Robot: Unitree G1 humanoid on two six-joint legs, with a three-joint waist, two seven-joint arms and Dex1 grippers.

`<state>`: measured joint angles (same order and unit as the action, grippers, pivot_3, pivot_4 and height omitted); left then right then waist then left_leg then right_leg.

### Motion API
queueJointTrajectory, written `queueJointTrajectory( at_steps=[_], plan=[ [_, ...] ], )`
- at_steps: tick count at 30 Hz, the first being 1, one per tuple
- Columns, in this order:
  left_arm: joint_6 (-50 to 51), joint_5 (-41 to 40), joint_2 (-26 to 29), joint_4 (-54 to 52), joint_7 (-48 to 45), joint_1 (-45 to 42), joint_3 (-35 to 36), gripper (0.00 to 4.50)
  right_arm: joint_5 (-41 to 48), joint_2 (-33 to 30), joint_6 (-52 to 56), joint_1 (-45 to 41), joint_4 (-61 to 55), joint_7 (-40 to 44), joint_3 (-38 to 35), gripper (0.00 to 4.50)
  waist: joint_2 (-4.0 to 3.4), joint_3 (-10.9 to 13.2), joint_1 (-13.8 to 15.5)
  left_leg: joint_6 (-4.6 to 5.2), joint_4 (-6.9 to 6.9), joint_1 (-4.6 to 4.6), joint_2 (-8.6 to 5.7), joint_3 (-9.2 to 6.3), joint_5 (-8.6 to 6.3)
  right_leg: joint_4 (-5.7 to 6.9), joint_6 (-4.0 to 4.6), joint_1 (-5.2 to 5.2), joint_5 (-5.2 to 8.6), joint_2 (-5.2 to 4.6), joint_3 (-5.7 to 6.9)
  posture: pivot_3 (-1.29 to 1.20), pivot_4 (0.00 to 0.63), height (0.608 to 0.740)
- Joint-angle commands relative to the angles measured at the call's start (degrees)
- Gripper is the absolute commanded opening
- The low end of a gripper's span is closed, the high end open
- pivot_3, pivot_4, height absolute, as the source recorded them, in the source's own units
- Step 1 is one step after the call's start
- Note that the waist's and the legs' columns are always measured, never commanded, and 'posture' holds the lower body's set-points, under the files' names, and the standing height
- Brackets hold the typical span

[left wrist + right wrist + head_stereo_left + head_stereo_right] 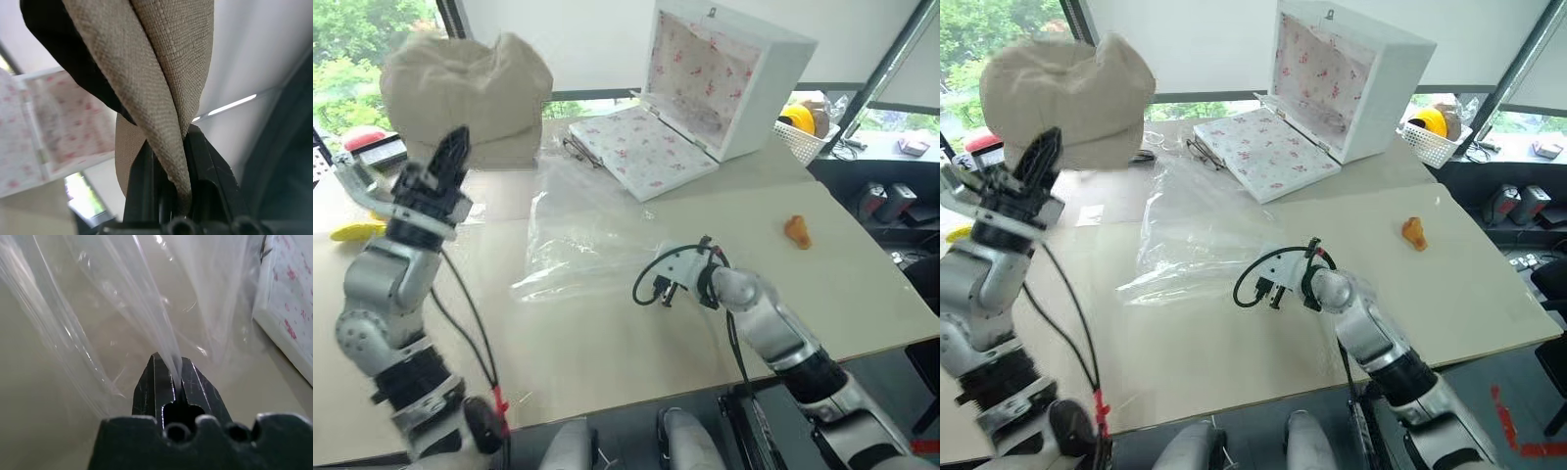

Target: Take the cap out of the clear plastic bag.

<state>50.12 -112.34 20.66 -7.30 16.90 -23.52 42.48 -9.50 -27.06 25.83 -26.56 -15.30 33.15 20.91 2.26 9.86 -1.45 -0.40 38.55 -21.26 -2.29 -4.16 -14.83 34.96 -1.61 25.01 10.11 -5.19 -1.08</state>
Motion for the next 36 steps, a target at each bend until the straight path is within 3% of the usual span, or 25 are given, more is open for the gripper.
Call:
queueJointTrajectory(
  at_steps=[1, 6, 11, 12, 15, 24, 26, 33, 36],
  plan=[
    [1.23, -0.66, 4.39, 3.34, -4.99, 4.50, 0.26, 0.03, 4.41, 0.28, 1.42, 0.90, -8.68, 0.39, -7.50, 0.00, 0.10, 0.06, 0.22, -0.01, 0.01, -0.01, 0.00, -0.05, 0.01, -0.01, 0.00, 0.00, 0.00, 0.01, 0.04, 0.00, 0.150, 0.740],
    [1.82, 5.28, 7.18, 6.24, -10.01, 9.57, -4.06, 0.03, 5.06, -3.68, 3.22, 5.64, -12.80, 1.18, -12.73, 0.00, 0.11, 0.07, 1.25, -0.01, 0.01, 0.01, -0.06, -0.07, 0.00, -0.07, -0.01, -0.13, 0.02, -0.07, 0.19, 0.00, 0.150, 0.740],
    [1.43, 9.25, 7.44, 9.14, -10.83, 9.42, -8.22, 0.03, 1.67, -6.01, 1.53, 8.91, -13.32, 0.67, -10.12, 0.00, 0.12, 0.07, 1.55, -0.01, 0.00, 0.00, -0.05, 0.06, -0.01, -0.12, -0.01, -0.13, 0.03, -0.08, 0.21, 0.00, 0.150, 0.740],
    [1.77, 10.31, 7.01, 9.77, -9.60, 9.98, -9.85, 0.40, -1.82, -7.12, 0.13, 9.44, -11.39, -0.82, -8.37, 0.00, 0.11, 0.07, 1.39, -0.01, 0.00, 0.01, -0.03, 0.06, -0.01, -0.11, 0.00, -0.13, 0.04, -0.07, 0.20, 0.00, 0.150, 0.740],
    [1.97, 12.61, 5.82, 11.50, -7.04, 11.27, -12.59, 1.36, -7.79, -7.89, -1.74, 10.59, -7.17, -4.92, -5.95, 0.70, 0.11, 0.07, 0.96, -0.01, -0.07, 0.11, -0.03, 0.06, -0.01, -0.12, -0.17, -0.17, 0.16, -0.10, 0.10, 0.00, 0.150, 0.740],
    [1.18, 15.05, 6.57, 16.44, -10.11, 10.81, -10.31, 4.50, -5.91, -6.49, 0.96, 13.48, -7.71, -4.02, -9.12, 3.91, 0.09, 0.06, 0.73, -0.02, -0.20, 0.12, -0.01, 0.06, 0.00, -0.08, -0.09, -0.08, 0.14, -0.08, 0.01, 0.00, 0.150, 0.740],
    [2.74, 15.39, 7.88, 16.30, -12.13, 11.37, -10.21, 4.50, -3.97, -7.37, 2.32, 14.03, -9.75, -0.85, -9.42, 4.48, 0.09, 0.06, 0.73, -0.02, -0.20, 0.12, -0.01, 0.05, 0.00, -0.08, -0.15, -0.08, 0.18, -0.08, 0.01, 0.00, 0.150, 0.740],
    [7.07, 21.86, 15.69, 15.44, -22.32, 15.64, -10.40, 4.50, 7.86, -11.78, 13.02, 18.09, -20.60, 10.84, -14.68, 4.48, 0.07, 0.08, 0.43, 0.00, -0.24, 0.11, 0.04, 0.00, -0.01, -0.08, -0.32, -0.05, 0.32, -0.05, 0.03, 0.00, 0.150, 0.740],
    [4.90, 31.65, 22.41, 13.99, -32.23, 18.55, -11.27, 4.50, 22.31, -11.90, 22.62, 20.53, -27.14, 17.49, -26.19, 4.48, 0.07, 0.10, 0.55, 0.00, -0.24, 0.09, 0.07, 0.04, -0.01, -0.09, -0.34, -0.03, 0.38, -0.04, 0.04, 0.00, 0.150, 0.740]
  ],
)
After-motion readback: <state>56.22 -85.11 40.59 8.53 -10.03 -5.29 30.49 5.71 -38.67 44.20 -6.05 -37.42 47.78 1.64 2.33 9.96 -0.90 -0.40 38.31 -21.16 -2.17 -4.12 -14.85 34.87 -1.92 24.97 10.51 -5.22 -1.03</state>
